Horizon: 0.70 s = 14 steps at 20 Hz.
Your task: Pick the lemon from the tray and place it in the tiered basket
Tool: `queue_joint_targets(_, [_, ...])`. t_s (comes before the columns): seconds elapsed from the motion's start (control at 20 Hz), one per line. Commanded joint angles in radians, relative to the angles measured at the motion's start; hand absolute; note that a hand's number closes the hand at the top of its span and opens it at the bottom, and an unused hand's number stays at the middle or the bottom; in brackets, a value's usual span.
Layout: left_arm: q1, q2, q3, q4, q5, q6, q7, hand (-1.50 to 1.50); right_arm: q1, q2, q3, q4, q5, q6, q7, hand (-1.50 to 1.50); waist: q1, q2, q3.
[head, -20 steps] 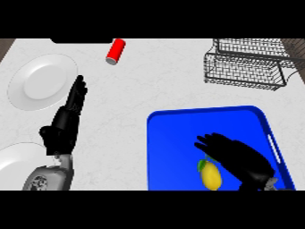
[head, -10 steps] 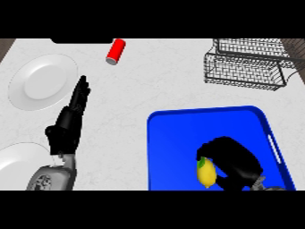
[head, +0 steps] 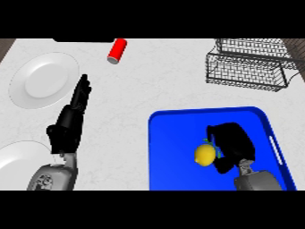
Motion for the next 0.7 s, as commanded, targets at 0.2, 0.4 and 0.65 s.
queue_joint_targets(0.2, [0.000, -0.004, -0.003, 0.000, 0.019, -0.020, -0.010, 0.00, -0.236, 0.091, -0.019, 0.161, 0.036, 0.039, 0.575, 1.50, 0.020, 0.002, 0.005])
queue_joint_targets(0.4, [0.010, -0.013, 0.005, 0.056, 0.006, 0.002, -0.071, 0.00, -0.370, 0.092, -0.002, 0.148, 0.019, 0.066, 0.712, 1.50, 0.004, 0.000, 0.004])
queue_joint_targets(0.65, [0.025, 0.023, 0.024, 0.023, 0.024, -0.031, -0.044, 0.00, -0.471, 0.069, -0.108, -0.065, 0.053, 0.187, 0.728, 1.50, -0.009, -0.005, 0.004])
